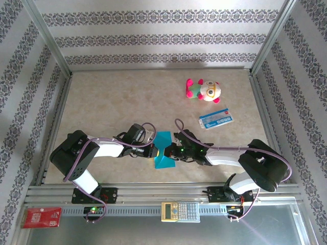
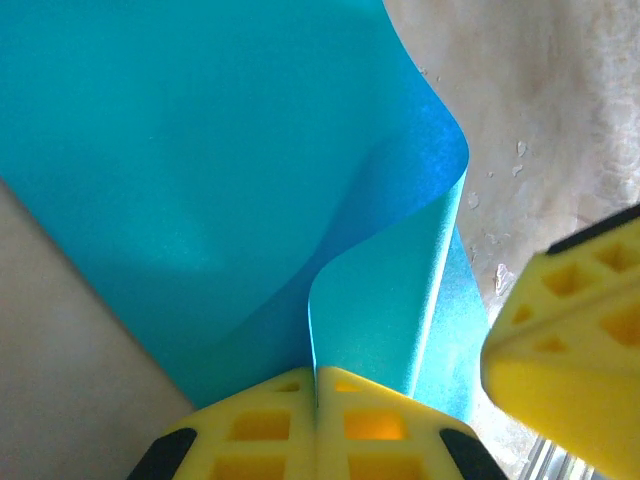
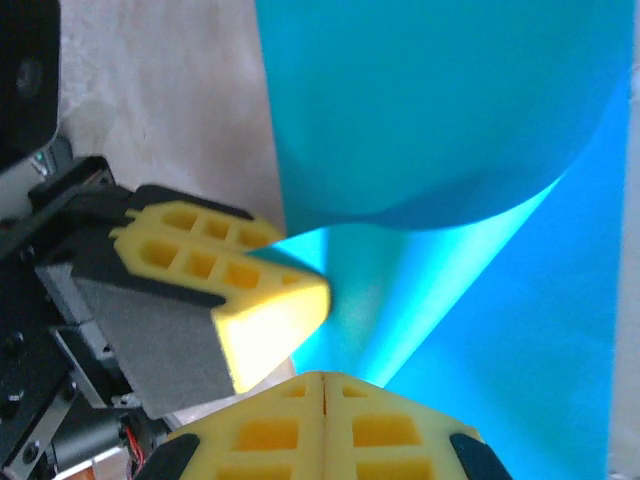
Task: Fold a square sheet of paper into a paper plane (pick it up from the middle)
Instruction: Fold the triangle a second time at the center of the table.
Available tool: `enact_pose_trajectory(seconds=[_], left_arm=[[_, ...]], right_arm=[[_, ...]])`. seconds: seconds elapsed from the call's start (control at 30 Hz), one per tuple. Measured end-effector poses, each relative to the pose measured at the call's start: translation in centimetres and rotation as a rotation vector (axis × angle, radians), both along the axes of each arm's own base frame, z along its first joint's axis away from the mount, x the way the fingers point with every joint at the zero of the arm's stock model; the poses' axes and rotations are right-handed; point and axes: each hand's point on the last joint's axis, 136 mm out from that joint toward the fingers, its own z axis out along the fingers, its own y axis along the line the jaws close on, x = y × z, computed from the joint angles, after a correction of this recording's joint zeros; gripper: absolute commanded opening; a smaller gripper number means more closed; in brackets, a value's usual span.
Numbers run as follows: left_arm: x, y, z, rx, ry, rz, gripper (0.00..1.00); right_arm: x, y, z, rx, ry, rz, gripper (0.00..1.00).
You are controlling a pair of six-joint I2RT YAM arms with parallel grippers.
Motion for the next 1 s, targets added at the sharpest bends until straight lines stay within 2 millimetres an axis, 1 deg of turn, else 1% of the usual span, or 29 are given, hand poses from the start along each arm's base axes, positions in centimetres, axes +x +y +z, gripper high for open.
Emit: enact_pose_trajectory(seconds=[0.07,0.23,0.3,0.4,0.5,0.6,0.73,1.0], left_arm=[[0.0,0.0,0.0,0.000,0.000,0.000,0.00],[0.0,0.0,-0.1,0.002,0.004,0.000,0.00],[0.0,0.0,-0.1,0.003,0.004,0.000,0.00],[0.0,0.0,-0.1,0.003,0.005,0.000,0.00],[0.0,0.0,-0.1,0.003,0.005,0.000,0.00],[0.0,0.0,0.0,0.006,0.010,0.000,0.07],[0.1,-0.2,0.3,0.006,0.016,-0.001,0.13],[0.1,-0.4,0.6,0.016,0.031,-0.006,0.18]], right_arm=[[0.3,0.1,0.0,-0.006,-0.003,0.000,0.02],[1.3,1.2,-0.2,-0.019,-0.006,0.012,0.02],[1.7,1.2,-0.7,-0.029,0.004,0.005,0.02],[2.0,0.6,-1.7,-0.051,0.025,-0.012,0.02],[2.4,0.2,-2.0,-0.057,0.031,-0.026,0.02],[2.3,0.0,-2.2,-0.062,0.031,-0.027,0.02],[1.9,-0.5,-2.8,-0.075,0.039,-0.025,0.02],[1.9,-0.7,-2.9,-0.074,0.030,-0.018,0.02]])
